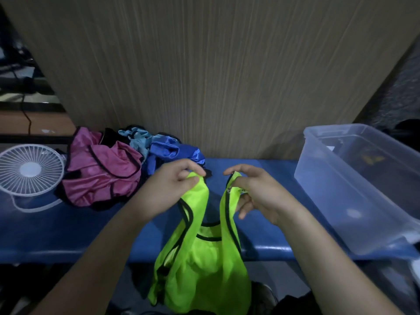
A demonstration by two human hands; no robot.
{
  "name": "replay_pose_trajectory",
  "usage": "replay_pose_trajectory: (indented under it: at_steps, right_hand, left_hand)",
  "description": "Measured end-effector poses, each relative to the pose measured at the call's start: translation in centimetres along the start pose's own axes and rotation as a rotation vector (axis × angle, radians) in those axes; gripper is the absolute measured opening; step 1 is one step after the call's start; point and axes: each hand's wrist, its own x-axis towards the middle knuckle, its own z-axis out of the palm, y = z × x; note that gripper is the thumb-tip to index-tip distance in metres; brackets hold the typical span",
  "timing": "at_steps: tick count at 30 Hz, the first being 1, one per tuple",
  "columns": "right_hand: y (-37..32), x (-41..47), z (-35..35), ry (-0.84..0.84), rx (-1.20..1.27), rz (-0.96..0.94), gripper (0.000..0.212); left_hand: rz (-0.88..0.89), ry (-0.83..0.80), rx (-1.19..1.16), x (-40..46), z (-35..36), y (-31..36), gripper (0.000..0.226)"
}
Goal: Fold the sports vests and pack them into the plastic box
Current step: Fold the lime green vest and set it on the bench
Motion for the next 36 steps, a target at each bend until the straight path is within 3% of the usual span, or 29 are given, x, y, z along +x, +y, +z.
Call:
replay_pose_trajectory:
  at_steps: [9, 15, 20, 25, 30, 32, 36]
  right_hand:
    - [-0.1, -0.4, 3.2, -0.036, -0.007, -0.043, 0.024]
    - [-0.5, -1.5, 2.6, -0.141, 0.151, -0.045, 0.025]
    - [0.1, -1.0, 1.7, -0.220, 0.173, -0.049, 0.049]
    - [0.3, -0.9, 1.2, -0.295, 0.174, -0.085, 0.055]
    - [0.5, -0.6, 0.7, -0.317, 0.265, -0.065, 0.051]
    - [0.6, -0.4, 0.7, -0.302, 0.314, -0.076, 0.054]
    - [0.4, -0.5, 0.9, -0.282, 0.274, -0.148, 0.049]
  left_hand:
    - [-0.018, -0.025, 0.016, 0.2, 1.7, -0.4, 0.037]
    - [-0.014, -0.034, -0.001, -0.1, 1.3, -0.2, 0.036]
    - [-0.047, -0.017, 0.003, -0.3, 1.2, -0.2, 0.040]
    - [-0.005, -0.085, -0.106, -0.4, 0.8, 0.3, 0.015]
    - [0.026, -0.217, -0.146, -0.9, 0.7, 0.1, 0.048]
    - [0.052, -0.179, -0.110, -0.7, 0.9, -0.3, 0.051]
    - [0.086, 0.002, -0.078, -0.3, 1.2, -0.6, 0.028]
